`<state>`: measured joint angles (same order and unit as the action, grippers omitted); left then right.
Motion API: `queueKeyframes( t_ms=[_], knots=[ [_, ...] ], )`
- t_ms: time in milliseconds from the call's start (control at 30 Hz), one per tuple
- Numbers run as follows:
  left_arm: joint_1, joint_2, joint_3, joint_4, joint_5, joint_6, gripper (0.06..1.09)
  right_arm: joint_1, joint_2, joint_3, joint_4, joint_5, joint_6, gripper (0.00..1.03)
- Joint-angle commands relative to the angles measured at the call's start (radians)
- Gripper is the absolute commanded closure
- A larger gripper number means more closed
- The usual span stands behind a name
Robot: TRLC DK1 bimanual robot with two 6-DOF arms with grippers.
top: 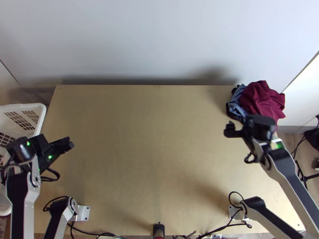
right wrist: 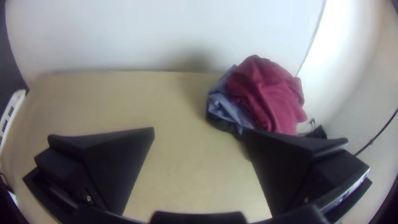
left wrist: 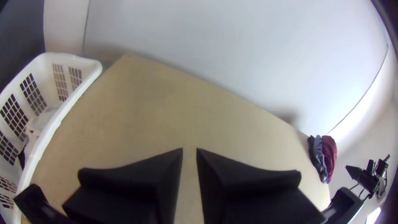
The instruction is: Fold the t-shirt
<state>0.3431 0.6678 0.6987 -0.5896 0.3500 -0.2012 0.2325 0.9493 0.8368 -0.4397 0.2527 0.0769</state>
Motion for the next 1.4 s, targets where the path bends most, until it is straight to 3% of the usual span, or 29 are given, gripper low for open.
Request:
queueKeyframes(
  t_ms=[0,67,300,467,633,833,933,1033,1133,1267,1333,1367],
  knots=[
    [-0.015,-0.152,-0.120,0.182,0.001,-0.081,0.65,-0.144,-0.213,-0.107,-0.019,-0.119,0.164,0.05],
    [-0.015,-0.192,-0.153,0.226,0.004,-0.090,0.58,-0.199,-0.276,-0.130,0.004,-0.124,0.193,0.05],
    [-0.016,-0.501,-0.390,0.482,0.024,-0.165,0.58,-0.354,-0.485,-0.205,0.030,-0.187,0.233,0.04],
    [-0.015,-0.663,-0.495,0.559,0.015,-0.225,0.58,-0.366,-0.624,-0.315,0.118,-0.187,0.201,0.04],
    [-0.006,-0.669,-0.551,0.695,0.010,-0.247,0.58,-0.378,-0.758,-0.449,0.269,-0.193,0.162,0.04],
    [-0.013,-0.671,-0.616,0.806,0.012,-0.276,0.57,-0.318,-0.845,-0.527,0.338,-0.282,0.064,0.04],
    [-0.012,-0.671,-0.619,0.792,0.009,-0.242,0.57,-0.305,-0.920,-0.610,0.340,-0.299,-0.029,0.04],
    [-0.013,-0.669,-0.620,0.758,0.009,-0.222,0.55,-0.291,-0.954,-0.663,0.343,-0.303,-0.034,0.05],
    [-0.042,-0.671,-0.620,0.675,0.012,-0.158,0.32,-0.272,-0.955,-0.713,0.363,-0.314,-0.039,0.05],
    [-0.067,-0.671,-0.620,0.602,0.012,-0.107,0.31,-0.234,-0.955,-0.736,0.334,-0.351,-0.051,0.05],
    [-0.067,-0.671,-0.620,0.531,0.012,-0.102,0.16,-0.225,-0.954,-0.736,0.314,-0.352,-0.051,0.05],
    [-0.070,-0.671,-0.620,0.487,0.012,-0.092,0.14,-0.222,-0.954,-0.737,0.302,-0.352,-0.051,0.05]
  ],
)
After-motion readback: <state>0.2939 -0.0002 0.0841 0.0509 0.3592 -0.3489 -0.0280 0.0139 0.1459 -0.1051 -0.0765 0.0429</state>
